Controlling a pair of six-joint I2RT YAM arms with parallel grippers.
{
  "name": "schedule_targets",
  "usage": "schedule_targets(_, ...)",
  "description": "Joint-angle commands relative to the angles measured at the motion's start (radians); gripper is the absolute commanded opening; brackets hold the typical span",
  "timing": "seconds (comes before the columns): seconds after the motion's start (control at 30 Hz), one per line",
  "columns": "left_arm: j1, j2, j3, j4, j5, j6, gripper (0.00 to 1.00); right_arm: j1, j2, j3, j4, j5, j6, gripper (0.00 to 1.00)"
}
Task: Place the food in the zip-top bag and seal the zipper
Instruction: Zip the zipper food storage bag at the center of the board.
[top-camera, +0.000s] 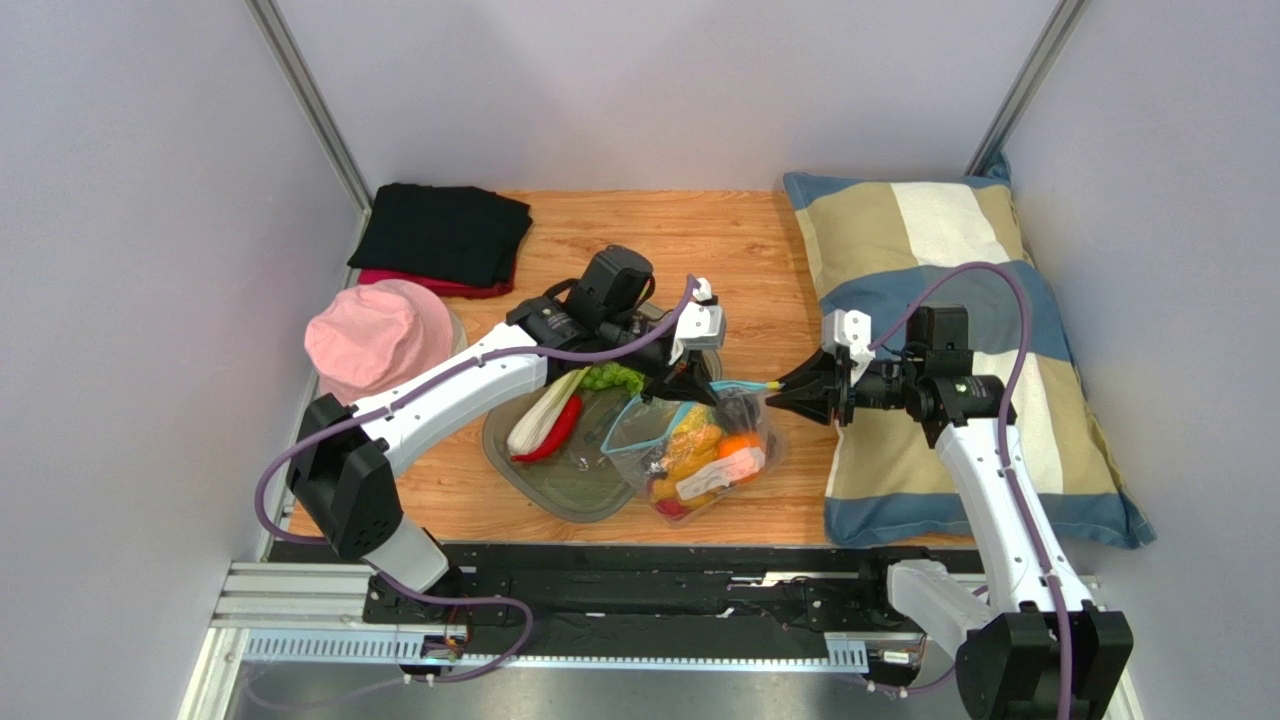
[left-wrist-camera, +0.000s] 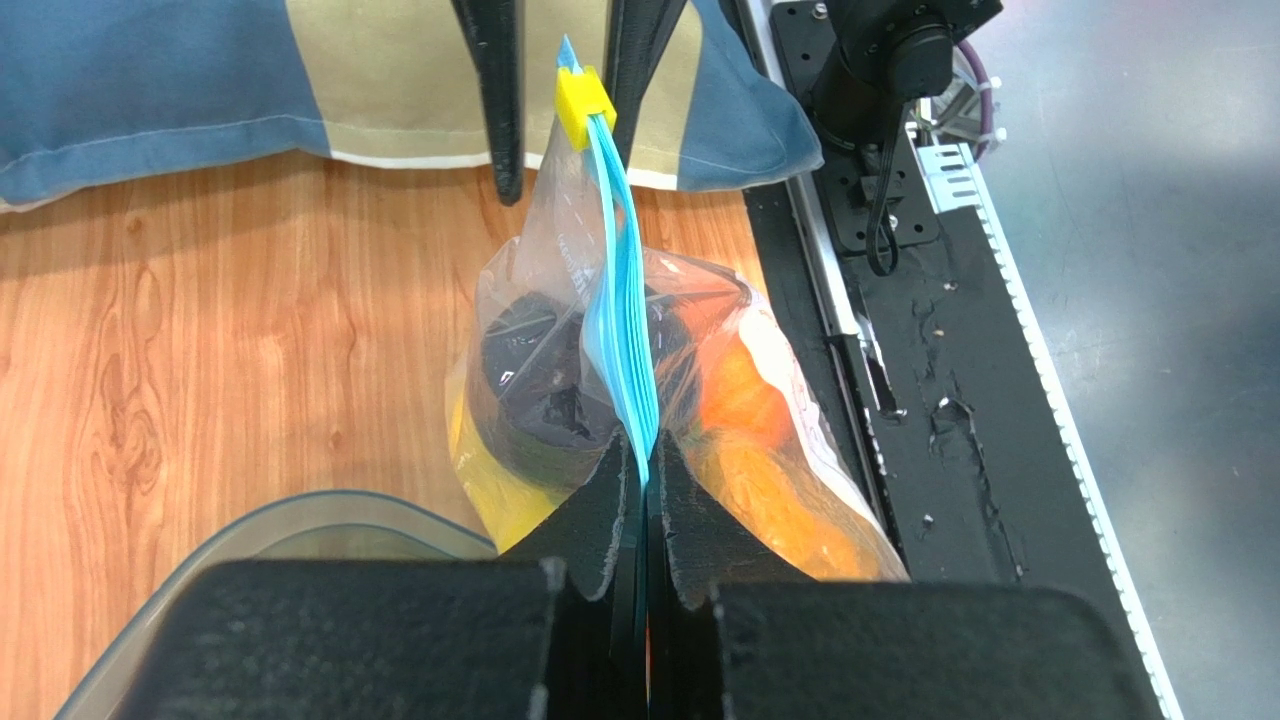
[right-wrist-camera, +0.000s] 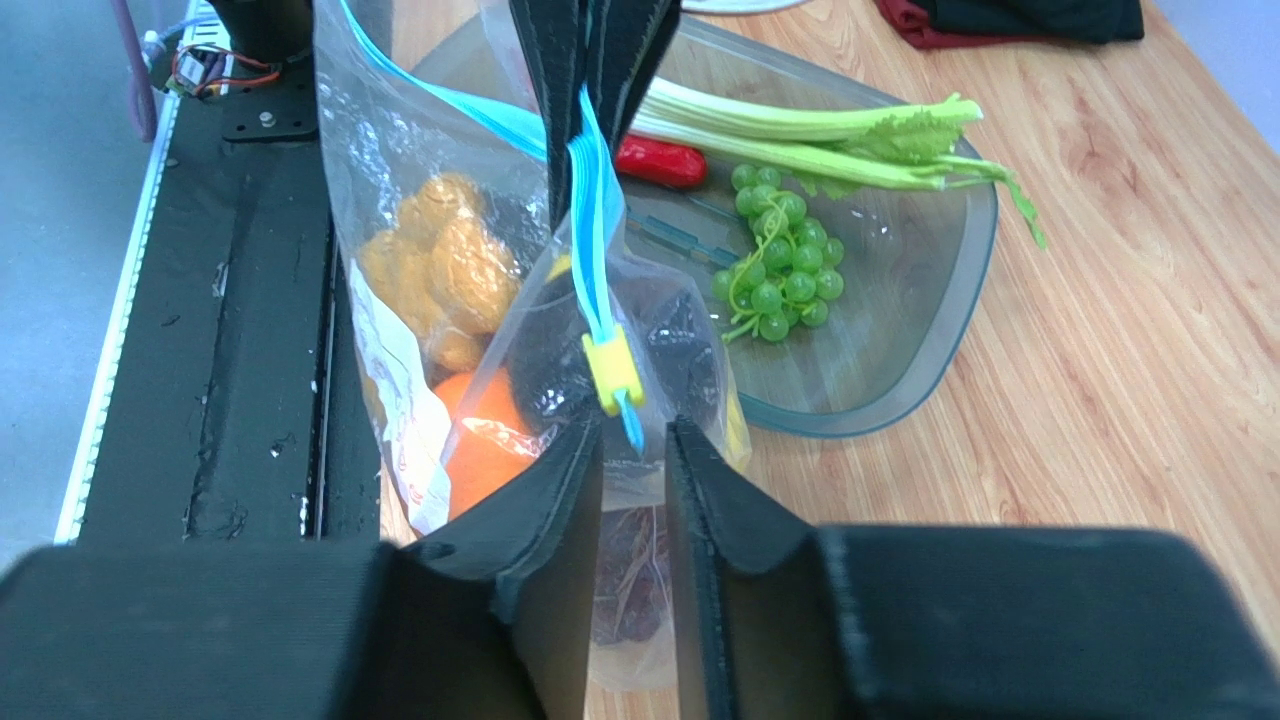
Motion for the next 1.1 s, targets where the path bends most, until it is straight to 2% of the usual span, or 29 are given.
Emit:
schedule_targets(0.0,-0.010,-0.007,0.055,0.077,0.033,0.000,0.00,0.000,-0.010,0.051,-0.050,-0.061,-0.085,0.22)
schedule_targets(0.1,-0.011,-0.006,0.051,0.075,0.033,-0.001,0.00,-0.002,-0.007,0.056,-0.052,-0.067,-0.084,0.16)
schedule_targets(0.13,-0.013,-0.006,0.051,0.075,0.028,-0.003,0.00,-0.002,-0.005,0.057,-0.052,-0.068,-0.084,0.04)
schedule_targets(0.17,-0.013,-0.006,0.053,0.072,0.023,-0.004,0.02,0.000,-0.005,0.059,-0.053,-0.067,-0.079,0.00)
schedule_targets(0.23,-0.013,-0.007,0.064,0.063,0.002,-0.008,0.08,-0.002,-0.007,0.062,-0.056,-0.056,-0.076,0.00)
schedule_targets(0.27,-0.013,-0.018,0.068,0.062,-0.013,-0.014,0.21,-0.002,-0.010,0.062,-0.056,-0.053,-0.071,0.00)
schedule_targets(0.33,-0.013,-0.033,0.093,0.077,-0.065,-0.049,0.35,-0.002,-0.021,0.062,-0.059,-0.045,-0.071,0.00)
schedule_targets(0.37,-0.017,-0.047,0.100,0.100,-0.093,-0.078,0.46,0.000,-0.025,0.062,-0.061,-0.045,-0.070,0.00)
schedule_targets(0.4,-0.022,-0.052,0.120,0.141,-0.130,-0.107,0.49,0.001,-0.031,0.062,-0.061,-0.045,-0.070,0.00)
schedule_targets(0.47,-0.062,-0.046,0.148,0.140,-0.200,-0.104,0.50,-0.002,-0.036,0.062,-0.059,-0.047,-0.067,0.00)
schedule_targets(0.63,-0.137,-0.013,0.191,0.117,-0.268,-0.021,0.49,-0.002,-0.031,0.085,-0.068,-0.016,-0.041,0.00)
schedule_targets(0.87,-0.178,0.060,0.251,0.086,-0.294,0.008,0.52,-0.002,-0.057,0.083,-0.073,-0.004,-0.030,0.00)
schedule_targets(1.07,-0.188,0.098,0.272,0.059,-0.305,-0.001,0.49,-0.002,-0.064,0.087,-0.073,0.007,-0.018,0.00)
